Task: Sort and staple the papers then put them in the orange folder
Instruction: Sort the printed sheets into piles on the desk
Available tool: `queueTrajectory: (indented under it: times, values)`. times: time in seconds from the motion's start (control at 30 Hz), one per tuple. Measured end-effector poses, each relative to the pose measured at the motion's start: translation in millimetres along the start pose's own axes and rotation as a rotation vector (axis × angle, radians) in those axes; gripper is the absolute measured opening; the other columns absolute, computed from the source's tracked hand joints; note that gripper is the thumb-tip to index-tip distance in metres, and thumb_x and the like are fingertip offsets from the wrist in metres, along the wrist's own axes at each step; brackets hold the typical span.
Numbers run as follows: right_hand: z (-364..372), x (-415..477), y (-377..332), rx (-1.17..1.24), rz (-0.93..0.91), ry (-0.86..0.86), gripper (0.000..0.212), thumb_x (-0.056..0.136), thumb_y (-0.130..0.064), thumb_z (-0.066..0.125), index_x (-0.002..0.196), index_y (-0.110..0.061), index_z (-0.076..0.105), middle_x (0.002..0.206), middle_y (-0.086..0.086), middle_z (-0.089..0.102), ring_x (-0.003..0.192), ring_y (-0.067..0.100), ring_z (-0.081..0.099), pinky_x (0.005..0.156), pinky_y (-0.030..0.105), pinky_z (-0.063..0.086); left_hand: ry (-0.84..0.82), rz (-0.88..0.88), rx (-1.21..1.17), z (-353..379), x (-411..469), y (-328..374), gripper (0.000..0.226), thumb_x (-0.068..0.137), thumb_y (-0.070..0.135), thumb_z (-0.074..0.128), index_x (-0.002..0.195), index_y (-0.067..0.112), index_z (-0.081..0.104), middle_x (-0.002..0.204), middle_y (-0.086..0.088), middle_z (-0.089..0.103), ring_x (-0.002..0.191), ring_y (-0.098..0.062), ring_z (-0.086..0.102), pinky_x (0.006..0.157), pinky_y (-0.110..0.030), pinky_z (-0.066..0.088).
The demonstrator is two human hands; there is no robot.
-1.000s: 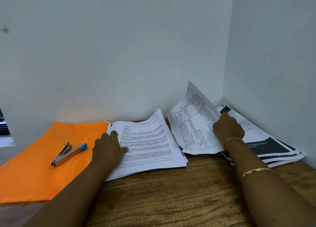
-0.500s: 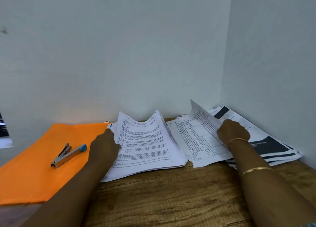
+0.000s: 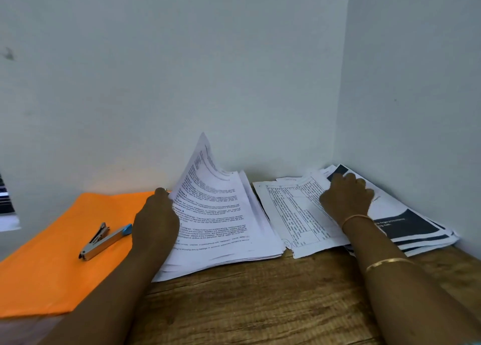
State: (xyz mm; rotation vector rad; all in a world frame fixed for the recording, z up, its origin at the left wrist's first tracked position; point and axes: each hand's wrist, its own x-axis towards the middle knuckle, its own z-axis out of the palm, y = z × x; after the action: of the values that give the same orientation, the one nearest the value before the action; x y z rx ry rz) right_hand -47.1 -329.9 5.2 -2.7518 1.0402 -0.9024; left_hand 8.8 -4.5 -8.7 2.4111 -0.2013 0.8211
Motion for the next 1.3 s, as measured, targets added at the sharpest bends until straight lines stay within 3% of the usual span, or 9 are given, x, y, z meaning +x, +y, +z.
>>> queueTrajectory:
  times: [0.13, 0.27, 0.37, 0.5, 0.67, 0.8, 0.9, 1.03, 1.3]
  values:
    - [1, -7, -25, 0.373, -0.186, -0.042, 0.035, 0.095, -0.026, 0.046, 0.122, -0.008, 0.058, 0.119, 0.016, 0.061, 0.110, 0.033, 0.056, 0.090, 0.037, 0.044, 0.043, -0.013, -0.098, 1, -1, 1, 0.012, 0.090, -0.005, 0.039, 0.087, 0.006, 0.044, 0.073, -0.001, 0.042, 0.071, -0.025, 0.041, 0.050, -0.031, 0.016]
    - [-4, -26, -52, 0.766, -0.182, -0.445, 0.052, 0.095, -0.048, 0.044, 0.130, -0.012, 0.053, 0.123, 0.009, 0.062, 0.108, 0.025, 0.059, 0.085, 0.032, 0.049, 0.005, -0.116, -0.236, 5, 0, 2, 0.014, 0.094, 0.000, 0.041, 0.102, -0.003, 0.051, 0.093, -0.020, 0.058, 0.079, -0.029, 0.047, 0.059, -0.032, 0.026]
    - [-10, -34, -64, 0.947, -0.124, -0.691, 0.050, 0.096, -0.035, 0.051, 0.139, -0.012, 0.041, 0.117, 0.007, 0.059, 0.092, 0.018, 0.059, 0.063, 0.023, 0.049, -0.053, -0.173, -0.347, 7, -3, 10, 0.022, 0.098, 0.008, 0.040, 0.115, -0.001, 0.051, 0.111, -0.021, 0.058, 0.098, -0.035, 0.052, 0.069, -0.031, 0.032]
    - [-14, -34, -62, 1.054, -0.064, -0.720, 0.022, 0.097, -0.021, 0.050, 0.084, -0.005, 0.058, 0.073, 0.008, 0.063, 0.055, 0.011, 0.054, 0.047, 0.018, 0.039, -0.155, -0.156, -0.385, 13, -11, 21, 0.028, 0.099, 0.013, 0.041, 0.126, 0.006, 0.049, 0.124, -0.015, 0.058, 0.110, -0.033, 0.052, 0.077, -0.030, 0.036]
    - [-21, -21, -57, 1.436, 0.267, -0.907, 0.057, 0.091, -0.062, 0.040, 0.101, -0.010, 0.063, 0.089, 0.010, 0.067, 0.083, 0.027, 0.064, 0.074, 0.035, 0.053, -0.182, -0.154, -0.387, 17, -15, 24, 0.029, 0.098, 0.014, 0.042, 0.127, 0.013, 0.046, 0.123, -0.011, 0.060, 0.105, -0.029, 0.056, 0.078, -0.029, 0.040]
    - [-19, -20, -54, 1.186, 0.197, -0.988, 0.023, 0.091, -0.024, 0.052, 0.100, -0.004, 0.060, 0.103, 0.018, 0.067, 0.093, 0.034, 0.064, 0.087, 0.042, 0.053, -0.236, -0.149, -0.393, 18, -16, 25, 0.031, 0.100, 0.014, 0.039, 0.130, 0.014, 0.044, 0.125, -0.009, 0.058, 0.095, -0.019, 0.054, 0.072, -0.027, 0.040]
    - [-18, -18, -53, 0.775, 0.049, -0.632, 0.025, 0.089, -0.002, 0.043, 0.064, -0.008, 0.040, 0.071, 0.007, 0.047, 0.062, 0.016, 0.044, 0.056, 0.023, 0.037, -0.321, -0.084, -0.301, 20, -15, 27, 0.031, 0.100, 0.011, 0.038, 0.130, 0.012, 0.046, 0.121, -0.009, 0.060, 0.081, -0.012, 0.054, 0.061, -0.021, 0.042]
    - [-24, -13, -32, 0.435, 0.006, -0.289, 0.010, 0.089, -0.016, 0.048, 0.081, -0.010, 0.049, 0.082, 0.004, 0.050, 0.079, 0.023, 0.048, 0.069, 0.026, 0.035, -0.375, -0.025, -0.099, 23, -13, 19, 0.029, 0.097, 0.024, 0.046, 0.124, 0.015, 0.053, 0.128, -0.005, 0.056, 0.111, -0.020, 0.055, 0.093, -0.032, 0.042]
    - [-12, 1, 11, 0.056, 0.173, -0.090, 0.021, 0.093, -0.023, 0.048, 0.108, -0.018, 0.062, 0.111, 0.009, 0.063, 0.107, 0.029, 0.056, 0.098, 0.040, 0.032, -0.418, -0.064, 0.351, 14, -14, 15, 0.050, 0.089, 0.053, 0.051, 0.131, 0.027, 0.043, 0.134, -0.002, 0.046, 0.124, -0.026, 0.041, 0.096, -0.036, 0.039]
